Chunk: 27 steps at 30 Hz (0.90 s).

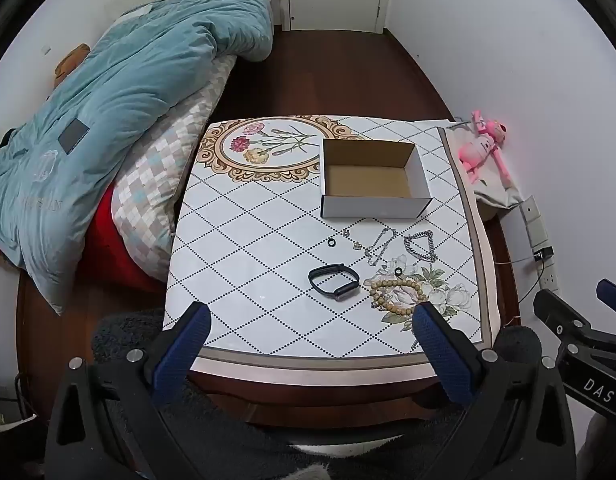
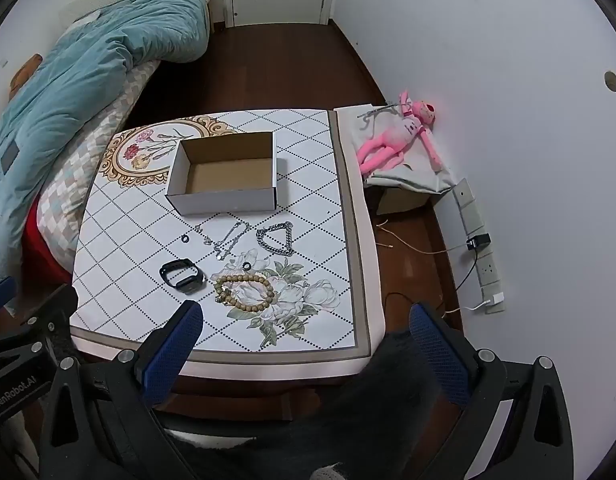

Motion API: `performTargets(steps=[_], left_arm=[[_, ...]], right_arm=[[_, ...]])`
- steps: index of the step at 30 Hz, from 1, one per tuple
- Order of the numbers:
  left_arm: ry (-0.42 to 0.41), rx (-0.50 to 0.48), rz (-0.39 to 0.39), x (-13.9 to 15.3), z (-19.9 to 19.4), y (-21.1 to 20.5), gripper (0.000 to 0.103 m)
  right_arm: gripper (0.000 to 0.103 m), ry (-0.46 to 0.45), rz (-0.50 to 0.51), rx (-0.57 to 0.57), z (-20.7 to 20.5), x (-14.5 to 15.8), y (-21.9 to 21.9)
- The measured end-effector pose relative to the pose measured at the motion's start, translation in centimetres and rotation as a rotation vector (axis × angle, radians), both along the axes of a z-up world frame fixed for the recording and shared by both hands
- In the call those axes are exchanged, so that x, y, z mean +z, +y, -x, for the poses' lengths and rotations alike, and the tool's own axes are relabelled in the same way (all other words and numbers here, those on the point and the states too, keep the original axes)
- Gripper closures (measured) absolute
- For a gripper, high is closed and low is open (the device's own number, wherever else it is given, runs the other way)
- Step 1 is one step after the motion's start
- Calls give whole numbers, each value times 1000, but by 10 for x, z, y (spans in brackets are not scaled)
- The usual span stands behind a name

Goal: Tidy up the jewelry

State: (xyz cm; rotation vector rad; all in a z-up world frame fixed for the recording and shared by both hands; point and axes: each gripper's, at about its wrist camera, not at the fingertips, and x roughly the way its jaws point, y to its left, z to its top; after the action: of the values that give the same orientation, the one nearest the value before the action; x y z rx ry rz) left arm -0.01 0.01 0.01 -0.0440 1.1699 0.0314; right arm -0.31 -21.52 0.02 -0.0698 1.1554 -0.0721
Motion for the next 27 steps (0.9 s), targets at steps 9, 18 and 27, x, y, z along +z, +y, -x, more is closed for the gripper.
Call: performTargets(steps=[9, 18, 27], left_arm=[[3, 1, -13, 0, -1, 0, 0], [2, -1, -10, 1, -1, -1, 0], [-7, 0, -5, 5, -1, -4, 0]], right_arm=[[0, 0, 7, 1, 0, 2, 1], [0, 1, 8, 0, 1, 2, 2], [0, -7, 8, -1, 3, 7, 2]])
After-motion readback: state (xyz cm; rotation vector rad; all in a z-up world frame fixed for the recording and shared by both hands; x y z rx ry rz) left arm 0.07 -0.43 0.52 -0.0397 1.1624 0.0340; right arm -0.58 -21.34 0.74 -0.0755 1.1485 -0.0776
